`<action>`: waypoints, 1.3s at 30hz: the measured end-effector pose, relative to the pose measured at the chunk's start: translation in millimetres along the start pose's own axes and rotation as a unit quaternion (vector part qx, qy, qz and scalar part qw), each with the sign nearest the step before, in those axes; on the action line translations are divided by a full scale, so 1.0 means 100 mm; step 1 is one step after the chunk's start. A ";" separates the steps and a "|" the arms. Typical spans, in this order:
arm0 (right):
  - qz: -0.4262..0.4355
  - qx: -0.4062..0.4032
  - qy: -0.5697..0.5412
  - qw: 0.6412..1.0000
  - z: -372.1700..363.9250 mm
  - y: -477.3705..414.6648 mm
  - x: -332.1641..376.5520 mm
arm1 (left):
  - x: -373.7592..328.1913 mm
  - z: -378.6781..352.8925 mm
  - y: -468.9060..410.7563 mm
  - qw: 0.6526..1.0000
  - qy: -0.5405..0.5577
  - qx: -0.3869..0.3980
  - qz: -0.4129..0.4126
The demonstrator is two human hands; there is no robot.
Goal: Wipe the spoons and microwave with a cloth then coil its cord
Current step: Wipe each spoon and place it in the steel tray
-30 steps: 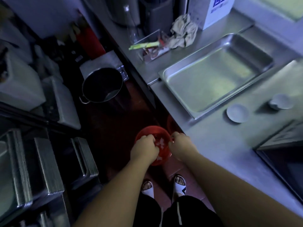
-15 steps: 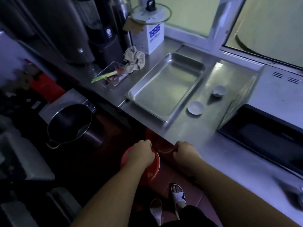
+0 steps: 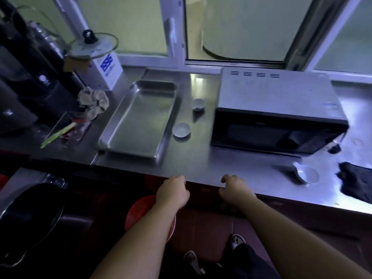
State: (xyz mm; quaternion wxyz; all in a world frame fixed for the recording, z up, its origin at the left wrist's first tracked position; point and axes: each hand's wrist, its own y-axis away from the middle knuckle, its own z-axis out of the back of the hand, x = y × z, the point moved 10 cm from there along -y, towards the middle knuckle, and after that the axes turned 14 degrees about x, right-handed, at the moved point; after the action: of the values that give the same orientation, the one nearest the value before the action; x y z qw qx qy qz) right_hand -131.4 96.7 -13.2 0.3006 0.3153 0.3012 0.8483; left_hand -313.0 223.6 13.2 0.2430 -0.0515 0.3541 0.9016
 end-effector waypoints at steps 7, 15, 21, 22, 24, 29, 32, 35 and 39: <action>-0.057 -0.050 -0.082 0.994 0.54 0.21 -1.25 | -1.08 -0.14 -0.24 0.999 -0.035 0.011 -0.039; -0.110 -0.074 -0.130 0.983 1.07 0.51 -2.78 | -2.85 -0.62 -0.40 0.987 -0.087 0.030 -0.132; -0.129 -0.080 -0.163 0.975 1.30 0.63 -3.56 | -3.64 -0.91 -0.52 0.983 -0.101 0.049 -0.143; -0.130 -0.079 -0.166 0.974 1.31 0.63 -3.65 | -3.72 -0.94 -0.55 0.983 -0.103 0.052 -0.142; -0.130 -0.076 -0.170 0.974 1.32 0.62 -3.80 | -3.84 -1.00 -0.59 0.982 -0.113 0.057 -0.141; -0.130 -0.067 -0.202 0.968 1.28 0.56 -4.01 | -3.96 -1.08 -0.72 0.980 -0.127 0.074 -0.137; -0.140 -0.063 -0.213 0.965 1.26 0.51 -4.09 | -3.99 -1.11 -0.86 0.978 -0.136 0.085 -0.137; -0.155 -0.060 -0.227 0.960 1.25 0.42 -4.16 | -4.00 -1.14 -1.02 0.977 -0.129 0.100 -0.139; -0.176 -0.056 -0.243 0.952 1.25 0.30 -4.19 | -4.03 -1.17 -1.28 0.975 -0.116 0.119 -0.147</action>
State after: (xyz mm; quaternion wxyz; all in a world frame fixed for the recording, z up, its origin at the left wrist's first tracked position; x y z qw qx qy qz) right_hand 208.2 -175.4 -63.1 0.5264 0.4369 0.2211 0.6951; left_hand 91.8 64.6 -45.4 0.4165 0.0317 0.4167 0.8074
